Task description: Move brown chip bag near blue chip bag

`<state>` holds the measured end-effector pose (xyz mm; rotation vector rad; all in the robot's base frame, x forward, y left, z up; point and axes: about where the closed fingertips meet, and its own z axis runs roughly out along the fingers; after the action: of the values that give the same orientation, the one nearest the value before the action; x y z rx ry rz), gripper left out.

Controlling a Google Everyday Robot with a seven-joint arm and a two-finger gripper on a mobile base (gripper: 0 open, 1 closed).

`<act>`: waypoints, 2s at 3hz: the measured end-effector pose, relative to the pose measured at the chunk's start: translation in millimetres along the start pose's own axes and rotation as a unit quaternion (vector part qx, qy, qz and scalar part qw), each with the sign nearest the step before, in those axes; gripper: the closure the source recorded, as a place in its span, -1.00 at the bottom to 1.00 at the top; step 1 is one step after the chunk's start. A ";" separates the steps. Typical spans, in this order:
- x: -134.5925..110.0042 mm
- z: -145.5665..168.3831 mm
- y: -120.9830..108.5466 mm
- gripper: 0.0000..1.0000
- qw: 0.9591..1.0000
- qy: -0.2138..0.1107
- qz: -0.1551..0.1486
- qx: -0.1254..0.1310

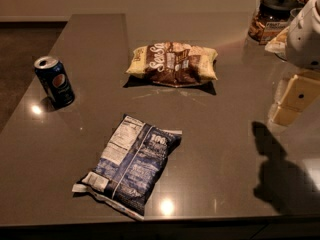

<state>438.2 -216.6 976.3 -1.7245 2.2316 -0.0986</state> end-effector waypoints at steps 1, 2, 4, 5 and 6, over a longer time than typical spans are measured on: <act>-6.7 6.7 -10.4 -1.00 1.000 -0.006 0.002 -0.001; -15.6 23.4 -28.7 -1.00 1.000 -0.009 0.003 -0.006; -39.9 76.1 -78.2 -1.00 0.999 -0.027 0.029 -0.017; -51.0 104.0 -109.6 -1.00 0.997 -0.040 0.063 -0.017; -56.0 129.0 -133.2 -1.00 0.994 -0.049 0.094 -0.019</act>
Offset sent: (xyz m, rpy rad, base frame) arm 0.0812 0.0187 -0.0324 0.0350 0.0411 -0.0025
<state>612.0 -181.3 898.5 -1.4946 2.3235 0.0701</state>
